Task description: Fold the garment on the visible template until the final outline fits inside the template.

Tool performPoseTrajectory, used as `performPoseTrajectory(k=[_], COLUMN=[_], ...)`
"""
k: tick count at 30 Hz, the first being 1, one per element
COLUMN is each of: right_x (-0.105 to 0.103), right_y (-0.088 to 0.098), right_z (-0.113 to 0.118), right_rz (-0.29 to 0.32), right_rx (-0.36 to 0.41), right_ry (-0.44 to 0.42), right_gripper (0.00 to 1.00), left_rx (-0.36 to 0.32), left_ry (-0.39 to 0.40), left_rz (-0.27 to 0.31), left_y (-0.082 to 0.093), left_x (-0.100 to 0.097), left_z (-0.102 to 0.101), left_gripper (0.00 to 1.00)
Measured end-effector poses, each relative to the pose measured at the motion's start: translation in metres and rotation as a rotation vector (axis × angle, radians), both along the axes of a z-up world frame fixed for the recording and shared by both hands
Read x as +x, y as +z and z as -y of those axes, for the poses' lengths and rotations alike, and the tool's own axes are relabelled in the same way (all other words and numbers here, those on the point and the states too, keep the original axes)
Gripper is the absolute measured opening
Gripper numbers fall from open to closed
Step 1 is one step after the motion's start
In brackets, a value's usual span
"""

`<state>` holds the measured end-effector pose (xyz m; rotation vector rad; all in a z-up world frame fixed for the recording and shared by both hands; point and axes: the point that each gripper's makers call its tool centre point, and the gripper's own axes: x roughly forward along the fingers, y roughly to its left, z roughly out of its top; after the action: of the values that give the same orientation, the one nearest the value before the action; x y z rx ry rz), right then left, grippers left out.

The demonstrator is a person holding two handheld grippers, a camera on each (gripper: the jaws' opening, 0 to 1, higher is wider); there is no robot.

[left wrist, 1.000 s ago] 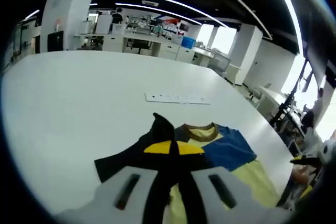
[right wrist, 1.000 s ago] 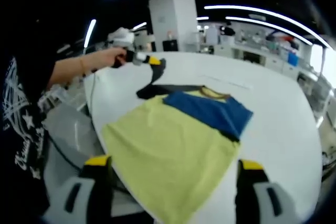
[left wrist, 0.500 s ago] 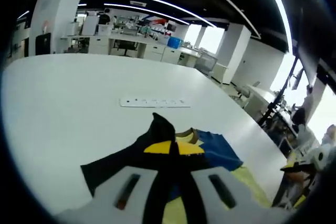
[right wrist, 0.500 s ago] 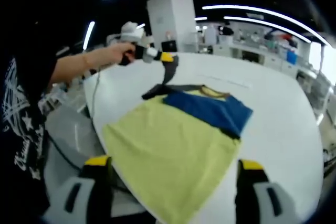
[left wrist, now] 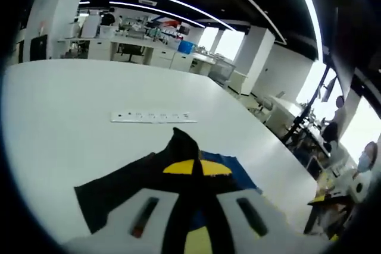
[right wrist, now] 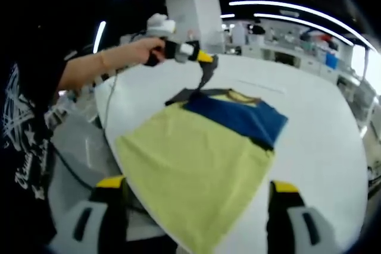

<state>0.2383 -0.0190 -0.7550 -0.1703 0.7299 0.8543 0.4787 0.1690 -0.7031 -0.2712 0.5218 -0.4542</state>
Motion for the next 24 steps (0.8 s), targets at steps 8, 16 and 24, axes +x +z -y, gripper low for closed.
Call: performPoseTrajectory(k=[8,16,24], right_x=[0.003,0.0,0.0], right_y=[-0.001,-0.006,-0.005], right_z=[-0.001,-0.007,-0.012], right_rz=[-0.003,-0.022,-0.02], right_rx=[-0.001,-0.008,-0.014], right_ry=[-0.004,0.013,0.038], right_gripper=[0.99,0.99,0.99], left_rx=[-0.025,-0.059,-0.061], left_ry=[-0.002,-0.025,-0.061], left_rz=[0.009,0.006,0.017], left_y=[0.001,0.005,0.006], left_x=[0.011,0.015,0.013], left_z=[0.02,0.044,0.063], left_gripper=[0.0,0.0,0.0])
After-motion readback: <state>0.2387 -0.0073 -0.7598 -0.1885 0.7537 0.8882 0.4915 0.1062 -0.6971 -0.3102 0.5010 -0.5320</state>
